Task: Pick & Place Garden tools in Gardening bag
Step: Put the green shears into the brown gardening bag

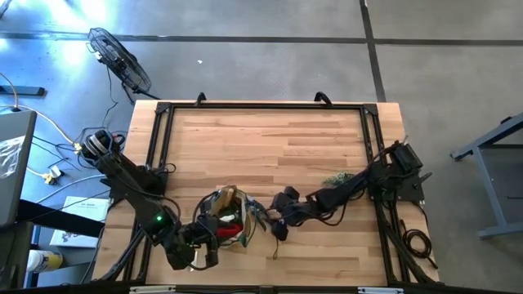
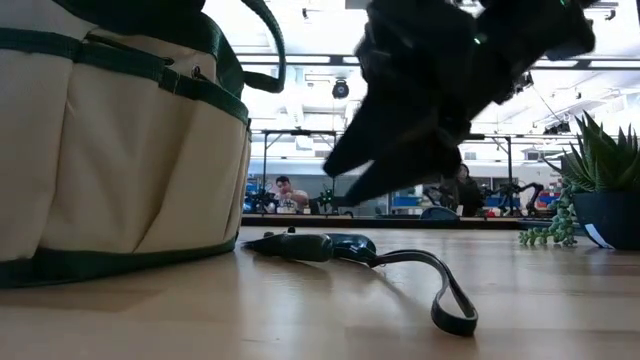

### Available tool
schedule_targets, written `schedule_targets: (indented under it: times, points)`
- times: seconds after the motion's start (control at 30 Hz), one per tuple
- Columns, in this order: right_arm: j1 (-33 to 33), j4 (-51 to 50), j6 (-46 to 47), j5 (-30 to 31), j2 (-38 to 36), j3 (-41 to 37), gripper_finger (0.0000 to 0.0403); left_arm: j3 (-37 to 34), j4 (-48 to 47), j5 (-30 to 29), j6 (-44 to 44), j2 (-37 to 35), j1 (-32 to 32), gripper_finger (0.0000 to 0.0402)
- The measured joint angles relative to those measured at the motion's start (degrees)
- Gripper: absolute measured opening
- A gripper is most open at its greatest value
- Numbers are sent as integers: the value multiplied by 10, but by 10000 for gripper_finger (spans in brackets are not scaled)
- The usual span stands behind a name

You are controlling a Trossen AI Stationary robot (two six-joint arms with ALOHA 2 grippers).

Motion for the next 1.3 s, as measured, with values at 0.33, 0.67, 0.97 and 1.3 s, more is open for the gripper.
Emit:
schedule_targets:
  times: [0.33, 0.67, 0.97, 1.3]
  points:
    - [-9, -105, -6, -6, 62, 72, 265, 0, -1, 2, 0, 0, 0, 118]
    - [-13, -107, -3, 4, 72, 73, 265, 0, -3, 11, 1, 0, 0, 118]
    - [-27, -116, 6, 5, 96, 75, 265, 0, -8, 12, 1, 0, 0, 118]
    - [-29, -129, -33, 12, 102, 74, 160, 0, -18, 13, 1, 0, 0, 118]
